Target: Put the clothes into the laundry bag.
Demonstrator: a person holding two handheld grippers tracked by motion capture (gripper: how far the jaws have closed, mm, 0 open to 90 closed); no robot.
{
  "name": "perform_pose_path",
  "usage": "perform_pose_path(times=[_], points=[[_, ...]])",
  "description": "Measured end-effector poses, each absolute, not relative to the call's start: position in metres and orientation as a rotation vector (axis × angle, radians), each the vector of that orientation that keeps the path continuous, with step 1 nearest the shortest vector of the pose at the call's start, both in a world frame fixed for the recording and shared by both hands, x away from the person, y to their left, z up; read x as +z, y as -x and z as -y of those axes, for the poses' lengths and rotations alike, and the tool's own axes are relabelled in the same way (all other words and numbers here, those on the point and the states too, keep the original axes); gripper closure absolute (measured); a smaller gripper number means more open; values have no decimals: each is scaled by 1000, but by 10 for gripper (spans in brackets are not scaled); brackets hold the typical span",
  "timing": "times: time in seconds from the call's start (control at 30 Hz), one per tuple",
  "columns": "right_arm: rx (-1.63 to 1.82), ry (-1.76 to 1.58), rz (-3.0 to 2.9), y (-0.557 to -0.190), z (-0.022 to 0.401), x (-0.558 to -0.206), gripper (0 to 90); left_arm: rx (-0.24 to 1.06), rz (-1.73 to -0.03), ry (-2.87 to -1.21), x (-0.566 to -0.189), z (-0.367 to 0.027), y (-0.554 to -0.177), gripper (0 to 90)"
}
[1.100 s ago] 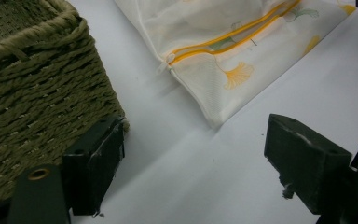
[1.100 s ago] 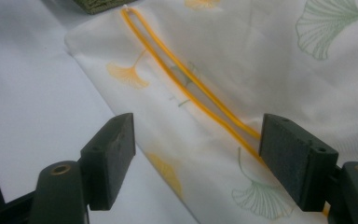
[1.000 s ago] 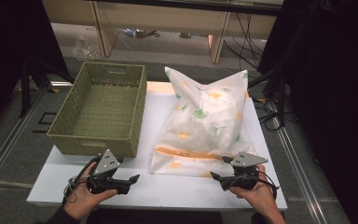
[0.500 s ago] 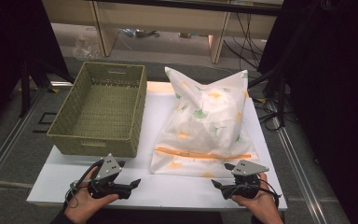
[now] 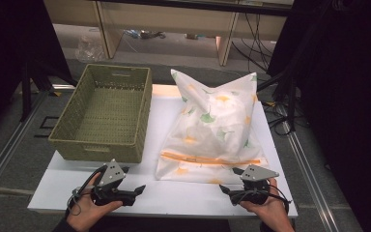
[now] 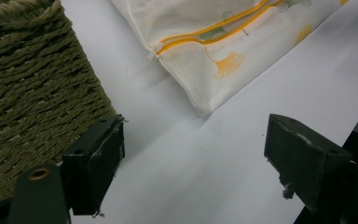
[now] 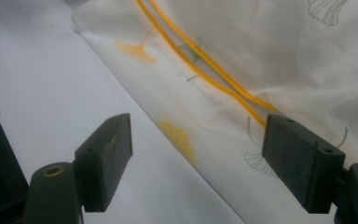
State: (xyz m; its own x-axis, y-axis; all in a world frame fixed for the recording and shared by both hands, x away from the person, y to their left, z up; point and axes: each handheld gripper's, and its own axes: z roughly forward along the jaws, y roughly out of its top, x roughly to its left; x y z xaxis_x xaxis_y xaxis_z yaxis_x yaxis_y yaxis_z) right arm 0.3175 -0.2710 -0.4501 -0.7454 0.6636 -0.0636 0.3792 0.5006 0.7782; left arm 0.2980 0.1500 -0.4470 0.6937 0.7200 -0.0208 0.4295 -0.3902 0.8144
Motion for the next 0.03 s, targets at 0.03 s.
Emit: perform_pose_path(times=[0.03], points=[[1109,-872,-2394,-317,271,-450,252,418,-877,-2042,-447,-150,-298,199]])
